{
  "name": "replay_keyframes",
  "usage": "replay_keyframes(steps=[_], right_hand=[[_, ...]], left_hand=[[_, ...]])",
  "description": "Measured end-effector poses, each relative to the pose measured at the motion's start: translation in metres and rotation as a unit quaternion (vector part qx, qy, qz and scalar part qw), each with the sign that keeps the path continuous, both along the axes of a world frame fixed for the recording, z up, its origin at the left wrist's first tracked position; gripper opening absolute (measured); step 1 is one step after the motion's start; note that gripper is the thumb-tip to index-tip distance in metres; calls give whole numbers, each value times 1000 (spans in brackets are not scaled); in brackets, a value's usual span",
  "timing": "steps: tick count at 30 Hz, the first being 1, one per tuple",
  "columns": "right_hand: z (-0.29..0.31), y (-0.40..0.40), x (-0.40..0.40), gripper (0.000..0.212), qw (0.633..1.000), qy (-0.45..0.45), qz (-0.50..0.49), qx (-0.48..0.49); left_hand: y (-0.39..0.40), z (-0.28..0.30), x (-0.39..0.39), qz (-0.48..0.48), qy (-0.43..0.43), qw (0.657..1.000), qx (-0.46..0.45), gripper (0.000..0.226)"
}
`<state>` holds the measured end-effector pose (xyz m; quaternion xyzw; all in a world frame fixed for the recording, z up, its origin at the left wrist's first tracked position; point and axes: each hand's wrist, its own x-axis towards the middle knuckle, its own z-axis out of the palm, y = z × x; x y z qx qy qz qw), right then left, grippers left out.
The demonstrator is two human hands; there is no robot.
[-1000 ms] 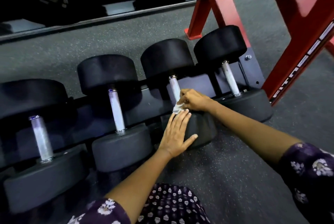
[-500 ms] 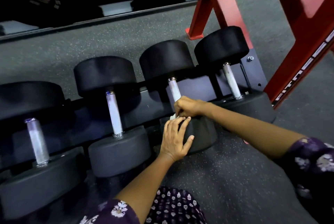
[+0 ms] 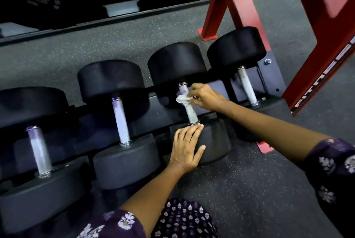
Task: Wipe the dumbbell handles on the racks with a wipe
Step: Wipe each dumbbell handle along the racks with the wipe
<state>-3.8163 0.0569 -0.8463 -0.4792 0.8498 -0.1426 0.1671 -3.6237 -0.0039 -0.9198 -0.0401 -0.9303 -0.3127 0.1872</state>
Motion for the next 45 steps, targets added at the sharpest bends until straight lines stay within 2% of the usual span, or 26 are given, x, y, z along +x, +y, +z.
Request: replay_keyframes(steps=[3, 5, 8, 10, 12, 14, 15, 16, 18, 19, 21, 22, 23, 25, 28, 29, 31, 33, 35, 36, 37, 39, 41, 43, 45], right_hand=[[-5, 7, 18, 26, 996, -2, 53, 69], [-1, 8, 21, 22, 993, -3, 74, 92], [1, -8, 6, 21, 997, -25, 1, 68], [-6, -17, 4, 20, 997, 15, -28, 66], [-9, -18, 19, 18, 988, 56, 54, 134], [-5, -12, 31, 19, 953, 98, 182, 221], [0, -14, 31, 21, 941, 110, 214, 237], [6, -17, 25, 23, 934, 149, 223, 234], [15, -26, 17, 20, 963, 143, 157, 169], [18, -31, 13, 15, 964, 142, 160, 159], [20, -32, 13, 9, 967, 80, 164, 179], [19, -29, 15, 12, 955, 80, 184, 218], [8, -25, 19, 17, 938, 117, 230, 231], [-4, -12, 23, 24, 913, 116, 284, 268], [3, -15, 14, 31, 958, 32, 189, 212], [6, -19, 13, 28, 961, 43, 185, 200], [-5, -20, 6, 21, 985, 62, 88, 137], [-14, -13, 12, 26, 987, 127, 66, 79], [-24, -5, 22, 24, 992, 115, 1, 54], [-27, -4, 25, 19, 994, 70, -74, 30], [-26, -8, 27, 18, 988, 0, -152, -6], [-23, -23, 20, 17, 958, -51, -265, -96], [-17, -36, 14, 15, 893, -113, -393, -190], [-15, -40, 16, 15, 848, -149, -455, -226], [-15, -37, 21, 14, 851, -165, -452, -209]], left_hand=[[0, 1, 1, 3, -4, 1000, 4, 54], [0, 1, 2, 5, -4, 1000, 5, 54], [1, 1, 1, 12, -6, 1000, 6, 54], [1, 1, 2, 13, -10, 1000, 9, 53], [2, 1, 2, 17, -8, 1000, 11, 53], [2, 1, 2, 15, -9, 1000, 13, 52], [2, 1, 2, 15, -10, 1000, 13, 52], [2, 1, 2, 15, -11, 1000, 14, 52], [2, 1, 1, 16, -8, 1000, 15, 52], [2, 1, 1, 14, -8, 1000, 17, 52], [1, 2, 1, 13, -9, 1000, 19, 52], [1, 2, 1, 12, -10, 1000, 19, 52], [1, 3, 1, 11, -11, 1000, 19, 52], [1, 3, 1, 10, -14, 1000, 21, 52], [1, 3, 2, 13, -17, 1000, 23, 52], [1, 3, 2, 14, -17, 999, 23, 52], [1, 2, 2, 14, -19, 999, 24, 53], [2, 2, 3, 14, -18, 999, 26, 53], [2, 3, 3, 13, -18, 999, 31, 53], [2, 2, 3, 12, -17, 999, 32, 53], [1, 2, 3, 13, -16, 999, 33, 53], [1, 1, 2, 15, -13, 999, 31, 52], [2, 3, 2, 15, -14, 999, 31, 51], [2, 5, 2, 17, -14, 999, 32, 52], [2, 5, 2, 16, -14, 999, 32, 53]])
